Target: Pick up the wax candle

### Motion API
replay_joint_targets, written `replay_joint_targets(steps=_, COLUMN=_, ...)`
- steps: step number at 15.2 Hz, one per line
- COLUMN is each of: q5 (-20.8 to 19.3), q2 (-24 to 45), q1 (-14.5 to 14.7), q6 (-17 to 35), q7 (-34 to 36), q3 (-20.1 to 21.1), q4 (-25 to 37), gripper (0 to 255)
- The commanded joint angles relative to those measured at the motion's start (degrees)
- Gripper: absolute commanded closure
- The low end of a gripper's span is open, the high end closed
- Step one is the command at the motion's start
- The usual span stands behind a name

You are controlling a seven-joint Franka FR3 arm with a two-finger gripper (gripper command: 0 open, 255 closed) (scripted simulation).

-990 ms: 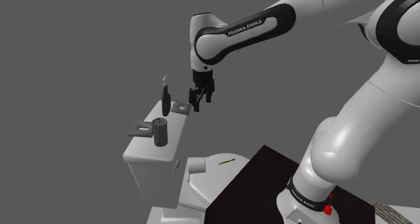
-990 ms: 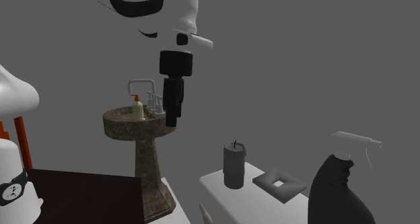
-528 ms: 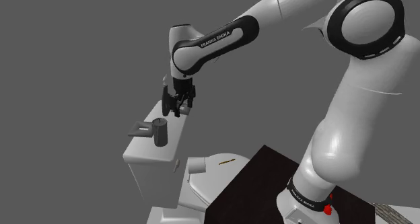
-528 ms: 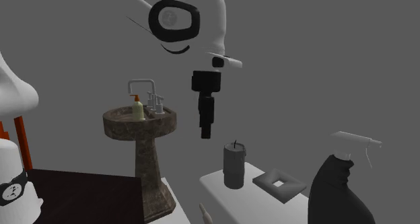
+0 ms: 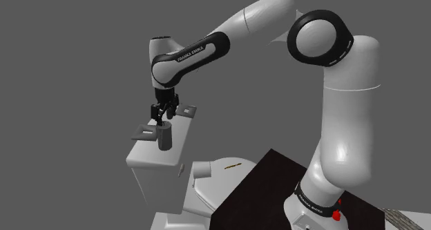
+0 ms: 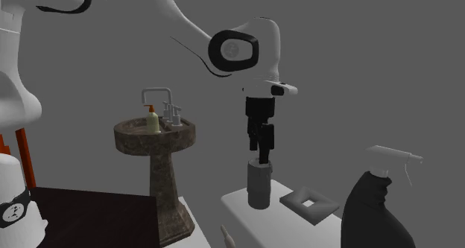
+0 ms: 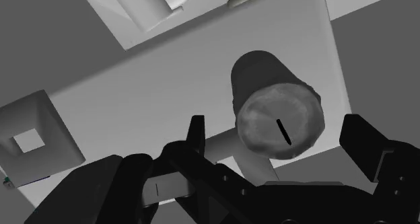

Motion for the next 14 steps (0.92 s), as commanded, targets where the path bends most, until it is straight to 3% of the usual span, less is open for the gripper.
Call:
replay_joint_targets(steps=1, q5=-0.55, q2=3.92, q1=0.84, q6=0.23, q7=0.43, q3=0.26, q4=4.12, gripper=0)
replay_joint_targets(steps=11, q5=-1.16, q2=7.29, q1=1.13, q6=4.91, q7=0.8, q3=0.0, q4=2.82, gripper=0)
replay_joint_targets(steps=12, q5=-1.14, q2=7.24, q1=1.06, q6=4.93, q7=0.71, q3=-0.02, q4=2.76, gripper=255)
replay_joint_targets(steps=14, q5=-1.14, q2=7.2, q1=1.05, q6=4.93, q7=0.7, q3=-0.02, q4=2.72, gripper=255)
